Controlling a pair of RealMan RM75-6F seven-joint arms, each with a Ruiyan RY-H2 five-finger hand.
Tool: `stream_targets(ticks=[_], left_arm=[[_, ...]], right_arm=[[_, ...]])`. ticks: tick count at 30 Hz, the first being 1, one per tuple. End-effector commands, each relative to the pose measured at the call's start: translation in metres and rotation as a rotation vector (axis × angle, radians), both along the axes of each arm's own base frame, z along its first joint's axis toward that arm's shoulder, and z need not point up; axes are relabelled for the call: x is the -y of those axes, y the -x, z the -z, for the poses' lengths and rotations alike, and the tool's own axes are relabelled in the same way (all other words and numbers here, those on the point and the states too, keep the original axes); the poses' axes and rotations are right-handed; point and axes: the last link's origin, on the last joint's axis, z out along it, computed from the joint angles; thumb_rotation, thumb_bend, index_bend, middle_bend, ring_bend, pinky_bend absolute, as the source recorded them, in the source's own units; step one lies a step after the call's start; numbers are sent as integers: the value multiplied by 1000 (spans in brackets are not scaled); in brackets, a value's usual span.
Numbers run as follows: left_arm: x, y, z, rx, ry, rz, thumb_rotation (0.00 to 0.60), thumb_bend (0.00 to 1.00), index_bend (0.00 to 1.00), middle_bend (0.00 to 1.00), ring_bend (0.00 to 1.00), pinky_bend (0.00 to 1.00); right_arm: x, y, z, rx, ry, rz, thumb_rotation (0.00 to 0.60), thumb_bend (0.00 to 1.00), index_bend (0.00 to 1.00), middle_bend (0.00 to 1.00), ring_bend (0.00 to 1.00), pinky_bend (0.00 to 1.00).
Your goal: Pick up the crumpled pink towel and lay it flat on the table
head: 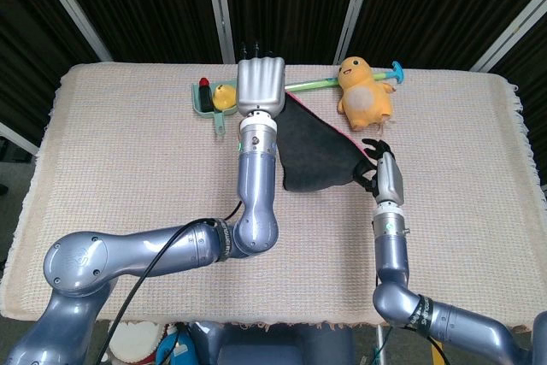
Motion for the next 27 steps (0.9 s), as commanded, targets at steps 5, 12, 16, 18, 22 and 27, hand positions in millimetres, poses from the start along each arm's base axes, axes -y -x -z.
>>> stream_targets(ticks=[5, 12, 16, 18, 22, 27], left_arm=[[9, 15, -3, 46, 29, 12, 600, 712, 919, 293, 32, 70], [18, 32, -12, 129, 47, 7, 600, 712, 919, 294, 32, 70], [21, 48, -16, 172, 54, -17, 600, 713, 919, 296, 45, 70], [22, 56, -16, 199, 61, -32, 600, 713, 919, 296, 45, 70], [23, 70, -18, 228, 56, -38, 600, 713, 919, 296, 45, 70], [23, 84, -19, 259, 46, -28, 600, 712, 919, 297, 45, 70]], right_arm=[[1, -2, -12, -14, 17, -30, 600, 720, 659, 225, 21, 11], [13, -14, -38, -36, 66, -81, 600, 720, 658, 224, 21, 11], [19, -22, -49, -58, 86, -105, 600, 720, 659, 225, 21, 11], [21, -26, -52, -72, 92, -116, 600, 720, 659, 224, 21, 11], [25, -34, -56, -97, 100, -136, 600, 720, 658, 225, 21, 11], [34, -42, -54, -123, 101, -141, 600, 720, 659, 224, 21, 11]])
